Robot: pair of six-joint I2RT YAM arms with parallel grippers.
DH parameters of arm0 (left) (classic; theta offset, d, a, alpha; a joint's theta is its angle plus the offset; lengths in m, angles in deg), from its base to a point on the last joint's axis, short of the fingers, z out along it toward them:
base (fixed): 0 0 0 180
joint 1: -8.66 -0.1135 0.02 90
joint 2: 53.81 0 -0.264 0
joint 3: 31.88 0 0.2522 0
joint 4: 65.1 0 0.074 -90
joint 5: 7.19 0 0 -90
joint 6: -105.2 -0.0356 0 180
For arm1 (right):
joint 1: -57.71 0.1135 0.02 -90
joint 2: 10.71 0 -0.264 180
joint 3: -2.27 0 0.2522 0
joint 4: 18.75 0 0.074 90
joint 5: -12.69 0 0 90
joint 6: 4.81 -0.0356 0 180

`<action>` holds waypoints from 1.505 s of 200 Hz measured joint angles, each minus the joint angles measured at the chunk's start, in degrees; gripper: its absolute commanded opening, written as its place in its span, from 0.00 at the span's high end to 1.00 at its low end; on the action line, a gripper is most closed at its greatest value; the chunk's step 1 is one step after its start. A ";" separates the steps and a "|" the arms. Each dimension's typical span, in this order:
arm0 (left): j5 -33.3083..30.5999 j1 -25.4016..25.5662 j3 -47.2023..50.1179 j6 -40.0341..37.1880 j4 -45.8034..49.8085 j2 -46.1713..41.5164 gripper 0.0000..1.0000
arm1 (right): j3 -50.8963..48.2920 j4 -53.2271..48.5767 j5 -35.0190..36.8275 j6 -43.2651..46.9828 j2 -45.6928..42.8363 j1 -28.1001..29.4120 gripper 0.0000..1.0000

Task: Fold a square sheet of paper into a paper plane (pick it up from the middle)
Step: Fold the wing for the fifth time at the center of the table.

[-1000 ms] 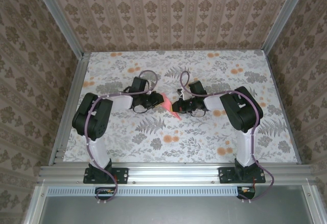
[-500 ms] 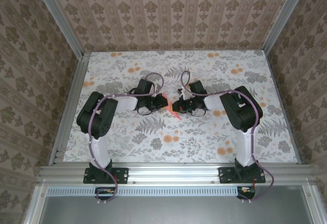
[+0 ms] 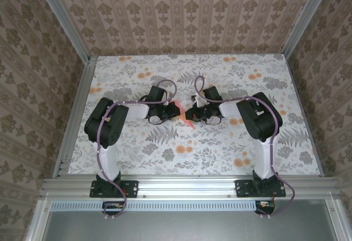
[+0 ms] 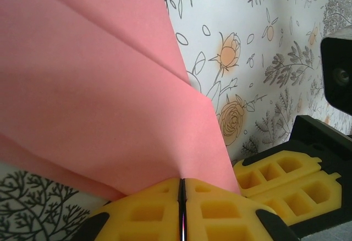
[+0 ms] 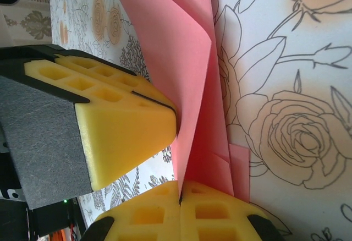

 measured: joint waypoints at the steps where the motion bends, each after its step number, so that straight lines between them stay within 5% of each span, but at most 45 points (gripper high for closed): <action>1: 0.00 0.00 0.00 0.00 0.00 0.00 0.90 | 0.00 -0.02 0.00 0.00 0.00 0.00 0.93; 78: 0.70 -0.50 -0.11 2.16 -0.26 0.68 0.90 | 1.03 -4.72 -0.85 1.42 -1.22 0.00 0.78; 161: 1.11 -0.81 -0.11 2.60 -0.22 0.76 0.90 | -0.20 -10.45 1.16 4.57 -2.91 -0.22 0.94; 226: 1.14 -0.81 -0.11 2.60 -0.20 0.79 0.90 | -0.26 -13.84 1.99 5.90 -4.50 -0.22 0.87; 301: 1.31 -0.85 -0.11 2.60 -0.07 0.79 0.90 | -1.99 -15.52 3.96 6.51 -6.16 -0.22 0.94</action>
